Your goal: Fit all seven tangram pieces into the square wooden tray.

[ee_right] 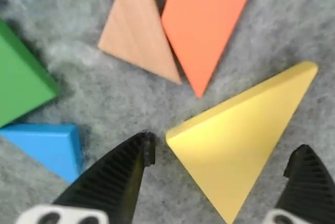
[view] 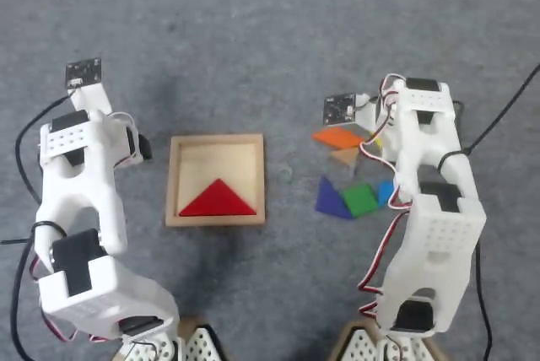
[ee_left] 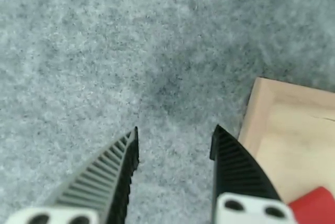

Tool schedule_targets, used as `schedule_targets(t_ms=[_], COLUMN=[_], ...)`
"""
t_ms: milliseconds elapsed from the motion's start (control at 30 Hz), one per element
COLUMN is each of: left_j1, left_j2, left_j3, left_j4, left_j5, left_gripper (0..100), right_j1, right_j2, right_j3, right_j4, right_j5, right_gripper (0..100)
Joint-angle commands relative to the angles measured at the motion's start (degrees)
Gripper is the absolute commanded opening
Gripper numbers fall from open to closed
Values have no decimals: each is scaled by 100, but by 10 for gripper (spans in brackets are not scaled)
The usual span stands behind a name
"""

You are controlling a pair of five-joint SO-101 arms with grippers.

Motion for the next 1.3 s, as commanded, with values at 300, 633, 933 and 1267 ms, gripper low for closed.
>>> schedule_targets(t_ms=[300,633,933,1267], left_j1=[-9,-18,-26,-35], left_j2=[-308,-308,-308,-316], left_j3=[-22,-31,-40,-40], left_j4=[-53,-53,-53,-53], left_j5=[26,26,26,26], left_gripper=[220,220,220,220], right_j1=[-92,-75,-321,-734], right_j2=[426,242,-400,-664], right_j3=[-255,-325,-325,-308], right_j4=[-163,-119,347,585], right_j5=[-70,-352,-1591,-2980], right_gripper=[125,87,91,135])
